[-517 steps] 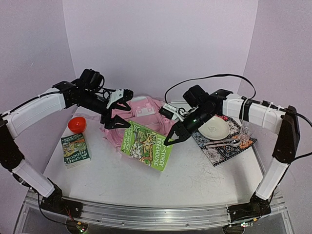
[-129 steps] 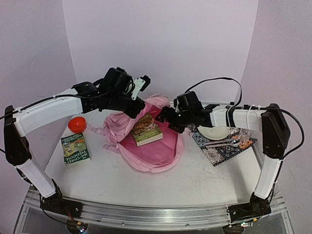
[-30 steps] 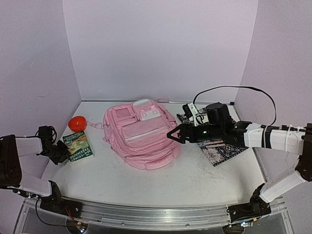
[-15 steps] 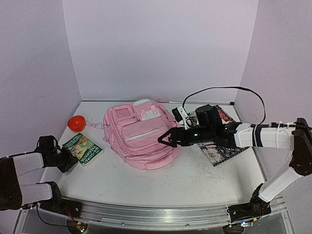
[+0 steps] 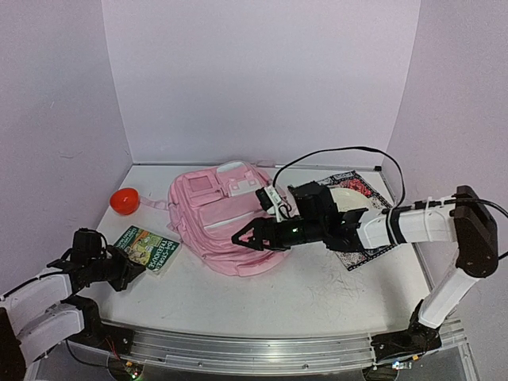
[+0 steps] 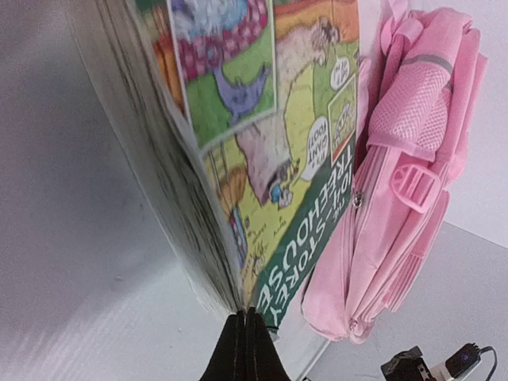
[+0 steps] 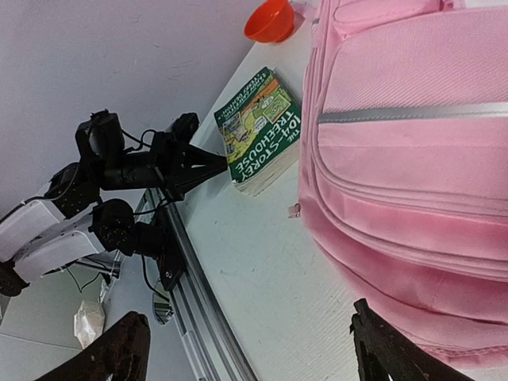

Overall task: Pack the student bag
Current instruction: Move the book to the center of the board.

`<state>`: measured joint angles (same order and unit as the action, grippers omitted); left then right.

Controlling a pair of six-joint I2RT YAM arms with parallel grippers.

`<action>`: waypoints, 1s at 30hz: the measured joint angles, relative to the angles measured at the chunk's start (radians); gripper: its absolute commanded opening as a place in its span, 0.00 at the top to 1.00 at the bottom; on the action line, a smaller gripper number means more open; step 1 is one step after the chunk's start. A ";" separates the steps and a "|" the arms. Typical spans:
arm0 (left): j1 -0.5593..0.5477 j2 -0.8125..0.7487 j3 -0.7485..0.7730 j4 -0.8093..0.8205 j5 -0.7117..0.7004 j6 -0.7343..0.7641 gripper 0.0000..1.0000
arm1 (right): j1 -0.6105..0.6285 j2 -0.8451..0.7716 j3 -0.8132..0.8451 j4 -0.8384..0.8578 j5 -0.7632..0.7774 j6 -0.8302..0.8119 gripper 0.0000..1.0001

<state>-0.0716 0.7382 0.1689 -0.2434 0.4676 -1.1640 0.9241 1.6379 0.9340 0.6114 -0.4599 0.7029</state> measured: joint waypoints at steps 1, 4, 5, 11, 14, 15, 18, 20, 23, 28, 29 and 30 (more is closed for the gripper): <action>-0.032 -0.005 -0.001 -0.001 -0.004 -0.018 1.00 | 0.010 0.012 0.000 0.011 0.000 0.012 0.12; -0.142 -0.008 -0.001 -0.001 -0.030 -0.070 1.00 | 0.039 0.042 0.000 0.038 0.000 0.044 0.12; -0.174 -0.009 -0.001 -0.002 -0.039 -0.083 1.00 | 0.048 0.050 0.000 0.047 -0.001 0.053 0.12; -0.311 -0.001 0.029 -0.072 -0.134 -0.107 0.67 | 0.083 0.059 0.000 0.076 0.000 0.076 0.12; -0.314 0.057 0.143 -0.175 -0.221 -0.045 0.56 | 0.089 0.059 -0.005 0.082 0.000 0.076 0.12; -0.314 0.086 0.195 -0.198 -0.248 -0.015 0.53 | 0.089 0.059 -0.008 0.085 0.000 0.076 0.11; -0.314 0.183 0.345 -0.236 -0.321 0.071 0.45 | 0.089 0.059 -0.013 0.084 0.000 0.076 0.11; -0.314 0.252 0.439 -0.268 -0.377 0.141 0.40 | 0.090 0.059 -0.013 0.083 0.003 0.075 0.11; -0.298 0.343 0.544 -0.307 -0.444 0.246 0.35 | 0.092 0.059 -0.013 0.071 0.021 0.076 0.11; -0.163 0.498 0.655 -0.349 -0.508 0.443 0.34 | 0.092 0.068 -0.013 0.041 0.070 0.088 0.11; -0.138 0.533 0.676 -0.357 -0.517 0.475 0.34 | 0.092 0.073 -0.013 0.039 0.081 0.092 0.11; -0.115 0.579 0.701 -0.360 -0.529 0.516 0.33 | 0.092 0.080 -0.013 0.039 0.090 0.095 0.11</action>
<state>-0.1871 1.3167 0.8695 -0.6034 -0.0612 -0.6484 1.0161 1.7181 0.9207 0.6501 -0.3698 0.7975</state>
